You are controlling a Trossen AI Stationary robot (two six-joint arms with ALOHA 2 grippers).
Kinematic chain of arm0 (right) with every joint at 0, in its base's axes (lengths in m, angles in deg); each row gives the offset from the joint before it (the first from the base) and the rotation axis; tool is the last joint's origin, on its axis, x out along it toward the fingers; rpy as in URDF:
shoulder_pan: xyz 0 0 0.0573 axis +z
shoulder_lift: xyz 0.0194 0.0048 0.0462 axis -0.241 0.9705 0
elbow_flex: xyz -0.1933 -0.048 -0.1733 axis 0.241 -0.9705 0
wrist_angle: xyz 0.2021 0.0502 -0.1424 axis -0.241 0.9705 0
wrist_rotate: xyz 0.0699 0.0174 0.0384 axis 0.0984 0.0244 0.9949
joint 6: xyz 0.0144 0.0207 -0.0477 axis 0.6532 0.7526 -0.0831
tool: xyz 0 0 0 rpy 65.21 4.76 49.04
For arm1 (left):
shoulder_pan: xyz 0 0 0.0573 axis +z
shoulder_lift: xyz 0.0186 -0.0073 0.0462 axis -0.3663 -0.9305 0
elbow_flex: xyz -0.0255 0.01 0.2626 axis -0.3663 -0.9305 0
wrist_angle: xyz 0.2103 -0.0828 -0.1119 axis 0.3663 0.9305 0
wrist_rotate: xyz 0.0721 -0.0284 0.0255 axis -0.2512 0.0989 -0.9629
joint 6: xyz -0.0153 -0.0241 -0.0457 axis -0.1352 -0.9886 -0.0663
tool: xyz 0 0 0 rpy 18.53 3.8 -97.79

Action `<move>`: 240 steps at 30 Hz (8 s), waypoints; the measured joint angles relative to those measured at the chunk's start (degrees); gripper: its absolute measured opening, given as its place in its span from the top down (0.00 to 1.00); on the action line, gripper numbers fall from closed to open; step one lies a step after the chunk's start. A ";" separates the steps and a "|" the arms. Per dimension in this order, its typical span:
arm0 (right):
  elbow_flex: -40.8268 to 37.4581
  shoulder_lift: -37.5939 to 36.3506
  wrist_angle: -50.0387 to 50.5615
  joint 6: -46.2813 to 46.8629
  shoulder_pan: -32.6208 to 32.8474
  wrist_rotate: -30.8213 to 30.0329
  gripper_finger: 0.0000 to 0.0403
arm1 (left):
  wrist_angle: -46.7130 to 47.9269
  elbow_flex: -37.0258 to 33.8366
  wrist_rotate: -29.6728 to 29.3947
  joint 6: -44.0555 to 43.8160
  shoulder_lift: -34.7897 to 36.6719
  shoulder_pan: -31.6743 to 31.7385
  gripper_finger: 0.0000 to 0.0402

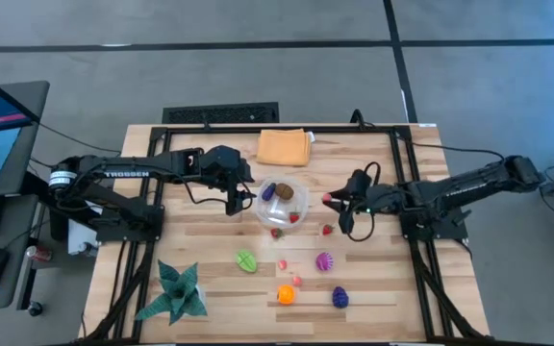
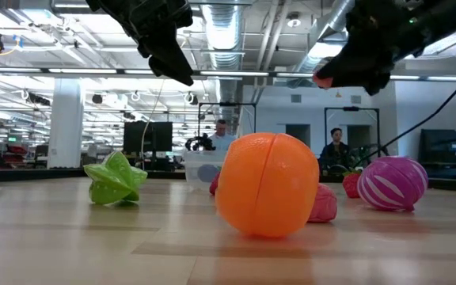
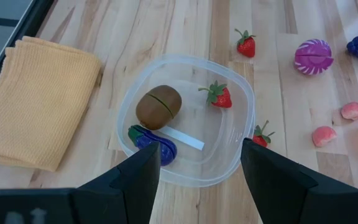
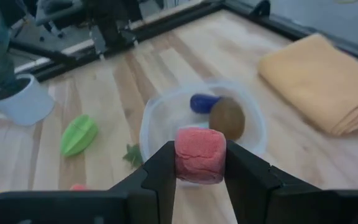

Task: Pick and placing Produce into tupperware
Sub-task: Put the top pink peach into the transparent container, then put the right red strawberry into the transparent container

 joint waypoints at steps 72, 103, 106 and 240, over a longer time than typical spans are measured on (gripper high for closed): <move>12.31 26.01 -3.80 -10.92 -18.11 29.72 0.41 | 0.07 0.00 0.42 -0.90 0.00 -0.17 0.47; -2.34 9.18 6.70 -4.91 -1.55 11.39 0.42 | -0.06 0.00 -0.07 -0.35 0.00 -0.17 0.47; -2.34 11.33 6.10 -5.91 -0.70 11.30 0.42 | -0.07 0.00 -0.09 -0.33 0.00 -0.17 0.47; -2.34 21.00 -1.74 -5.34 -3.34 20.72 0.55 | 0.02 0.00 -1.79 -0.87 0.00 -0.15 0.47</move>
